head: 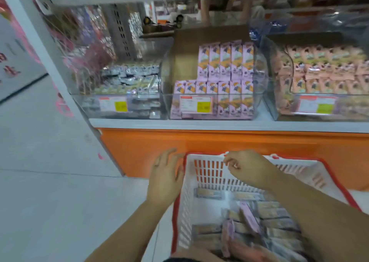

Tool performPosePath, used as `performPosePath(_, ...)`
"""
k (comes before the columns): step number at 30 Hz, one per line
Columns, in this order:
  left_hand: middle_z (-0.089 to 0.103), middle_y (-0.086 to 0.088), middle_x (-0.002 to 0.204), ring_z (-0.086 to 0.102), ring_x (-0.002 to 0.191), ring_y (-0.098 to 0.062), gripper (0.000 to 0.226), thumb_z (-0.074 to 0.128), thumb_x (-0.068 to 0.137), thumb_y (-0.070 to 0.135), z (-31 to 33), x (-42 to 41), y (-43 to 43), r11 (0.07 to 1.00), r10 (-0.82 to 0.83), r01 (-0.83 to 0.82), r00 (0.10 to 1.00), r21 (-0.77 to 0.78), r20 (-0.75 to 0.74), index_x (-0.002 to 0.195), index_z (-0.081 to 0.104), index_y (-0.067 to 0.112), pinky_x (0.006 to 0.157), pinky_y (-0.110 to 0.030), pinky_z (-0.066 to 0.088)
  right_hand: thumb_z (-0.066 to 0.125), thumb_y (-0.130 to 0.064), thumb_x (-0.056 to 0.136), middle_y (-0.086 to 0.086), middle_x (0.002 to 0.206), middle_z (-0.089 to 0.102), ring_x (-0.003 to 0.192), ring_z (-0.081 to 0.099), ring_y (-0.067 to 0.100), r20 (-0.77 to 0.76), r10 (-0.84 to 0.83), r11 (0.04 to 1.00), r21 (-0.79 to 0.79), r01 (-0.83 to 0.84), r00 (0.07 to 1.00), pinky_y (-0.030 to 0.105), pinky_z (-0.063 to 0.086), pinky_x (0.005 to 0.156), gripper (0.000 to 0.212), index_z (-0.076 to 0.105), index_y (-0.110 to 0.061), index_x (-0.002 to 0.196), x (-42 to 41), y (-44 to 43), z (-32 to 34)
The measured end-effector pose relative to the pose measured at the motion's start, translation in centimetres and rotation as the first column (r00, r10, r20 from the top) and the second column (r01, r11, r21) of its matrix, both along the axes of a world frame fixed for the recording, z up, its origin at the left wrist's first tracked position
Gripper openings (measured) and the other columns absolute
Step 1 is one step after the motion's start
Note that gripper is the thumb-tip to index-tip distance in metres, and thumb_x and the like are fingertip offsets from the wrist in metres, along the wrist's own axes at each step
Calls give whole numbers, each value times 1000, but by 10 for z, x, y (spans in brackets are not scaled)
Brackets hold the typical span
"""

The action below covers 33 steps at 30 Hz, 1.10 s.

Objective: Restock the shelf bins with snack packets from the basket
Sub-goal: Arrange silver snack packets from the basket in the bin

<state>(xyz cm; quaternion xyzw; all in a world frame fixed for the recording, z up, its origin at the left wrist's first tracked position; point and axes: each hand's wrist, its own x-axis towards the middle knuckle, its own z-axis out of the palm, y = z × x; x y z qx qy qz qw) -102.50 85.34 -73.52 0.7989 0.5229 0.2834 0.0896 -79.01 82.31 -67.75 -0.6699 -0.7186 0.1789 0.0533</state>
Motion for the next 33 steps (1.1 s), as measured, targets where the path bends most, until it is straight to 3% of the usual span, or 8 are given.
performPosePath(5,22,5,156,28,140,-16,49,46,97,19,-50,22,-12,929,25,0,998,-370,65,144,35,21,110,-28,28,50,-17,91,-1,116,65,93,60,13,8,-56,970,-236,56,998,26,48,87,29,64,-20,116,32,-11,-65)
performPosePath(10,24,15,154,30,135,-1,47,42,98,13,-55,28,-15,938,66,-20,990,-346,121,143,36,25,102,-14,25,51,-18,94,2,130,58,115,56,19,-51,-149,931,-344,122,988,30,43,100,32,59,-17,124,39,-9,-123)
performPosePath(15,27,20,149,15,118,24,45,39,98,8,-58,28,-14,932,75,-20,988,-363,138,140,42,24,95,7,12,53,-25,94,4,146,40,130,42,22,-60,-131,920,-379,98,990,32,32,109,45,46,-17,137,15,8,-173)
performPosePath(20,29,16,151,22,133,11,45,39,96,5,-57,29,-14,919,111,-44,982,-391,151,137,46,23,94,10,11,47,-25,95,5,158,10,143,18,27,80,79,882,-470,-32,994,46,27,113,53,32,-19,146,-16,24,-212)
performPosePath(23,29,14,152,19,128,16,45,40,95,2,-58,28,-13,918,98,-30,983,-395,154,135,48,21,93,11,11,45,-22,95,8,159,-4,145,2,30,149,158,857,-511,-61,976,52,19,115,50,35,-20,144,-23,26,-227)
performPosePath(26,29,14,152,18,126,19,44,40,96,2,-60,26,-13,912,105,-26,980,-409,172,134,49,23,95,10,12,45,-20,94,13,157,1,142,7,36,224,208,857,-511,-67,952,48,28,110,48,38,-19,141,-25,22,-233)
performPosePath(29,28,18,152,19,128,16,44,39,97,5,-60,25,-13,908,107,-25,979,-418,174,134,48,26,97,8,13,42,-15,92,14,143,28,131,23,34,248,243,827,-558,-66,938,46,39,101,47,41,-23,138,-23,20,-233)
performPosePath(33,26,18,152,19,129,17,45,39,96,6,-60,25,-12,914,85,-4,979,-406,184,135,47,26,96,9,12,46,-24,96,4,130,49,123,39,24,-11,71,792,-608,-63,997,34,39,99,33,54,-28,128,-23,23,-210)
